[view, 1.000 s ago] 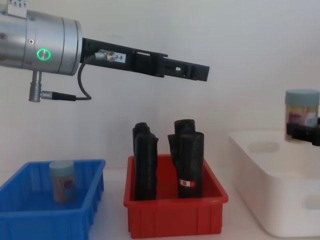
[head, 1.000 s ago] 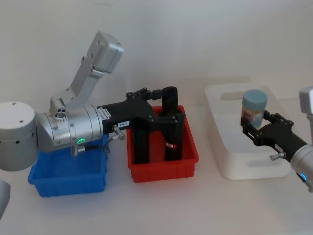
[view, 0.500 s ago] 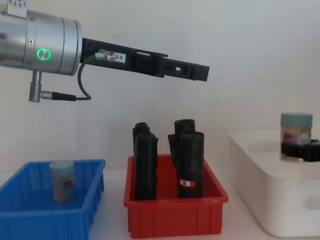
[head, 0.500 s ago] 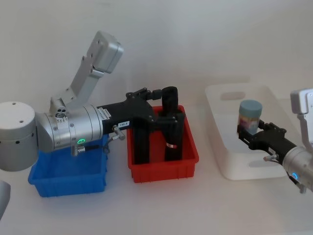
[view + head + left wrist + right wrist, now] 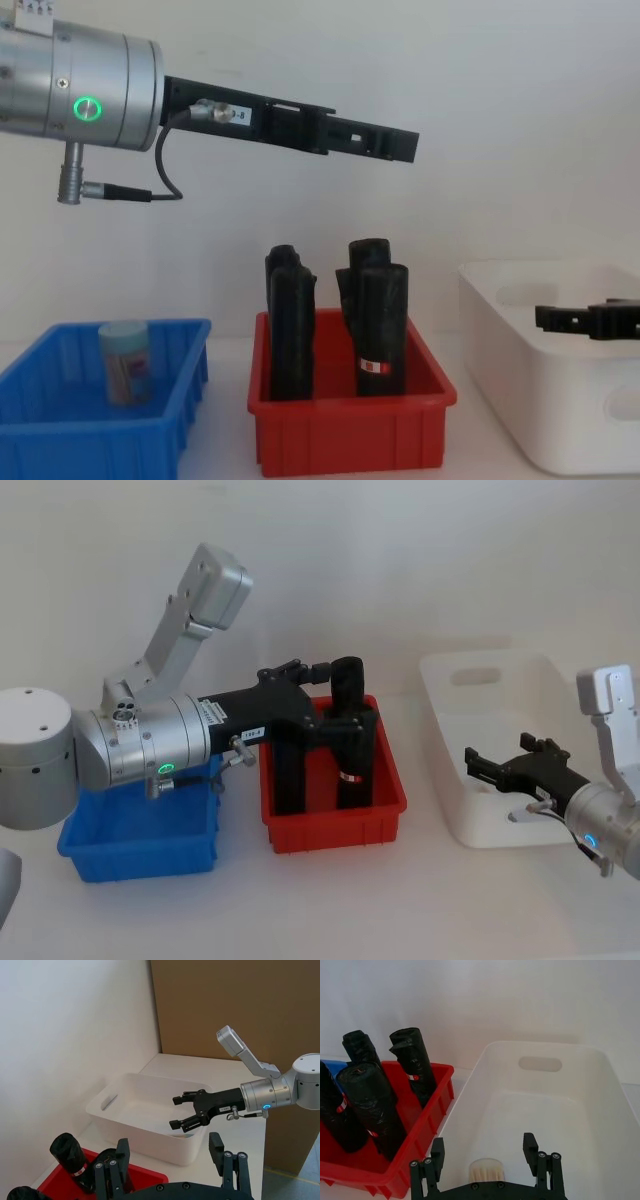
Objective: Pick the cotton swabs from the blue box and place them into the white box.
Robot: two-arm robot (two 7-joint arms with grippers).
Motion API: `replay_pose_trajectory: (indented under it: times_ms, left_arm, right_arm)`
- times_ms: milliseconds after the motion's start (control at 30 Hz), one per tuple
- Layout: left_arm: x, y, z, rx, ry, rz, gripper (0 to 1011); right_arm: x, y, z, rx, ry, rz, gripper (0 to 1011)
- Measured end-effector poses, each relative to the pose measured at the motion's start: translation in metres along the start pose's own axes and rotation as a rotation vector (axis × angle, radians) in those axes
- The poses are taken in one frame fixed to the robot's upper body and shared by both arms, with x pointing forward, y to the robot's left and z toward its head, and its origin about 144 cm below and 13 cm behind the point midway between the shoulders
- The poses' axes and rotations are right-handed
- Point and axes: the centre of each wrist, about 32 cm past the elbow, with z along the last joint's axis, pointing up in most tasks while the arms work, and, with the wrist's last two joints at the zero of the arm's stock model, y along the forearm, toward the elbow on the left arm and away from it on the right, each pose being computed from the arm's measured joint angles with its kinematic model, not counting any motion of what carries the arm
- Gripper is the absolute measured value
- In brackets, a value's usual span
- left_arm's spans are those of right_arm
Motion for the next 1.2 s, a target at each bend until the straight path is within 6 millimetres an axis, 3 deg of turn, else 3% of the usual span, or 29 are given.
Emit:
replay_pose_trajectory:
  times_ms: [67,1200]
  left_arm:
    - [0.0000,0.0000,0.0000,0.000,0.000,0.000,1004]
    - [0.0000,0.0000,0.0000,0.000,0.000,0.000,1004]
  right_arm:
    - [-0.0002,0.0006,-0.0002,-0.001,0.001,0.002,1000]
    - [0.0001,-0.0019,0.0012,0.031,-0.013,0.007,1001]
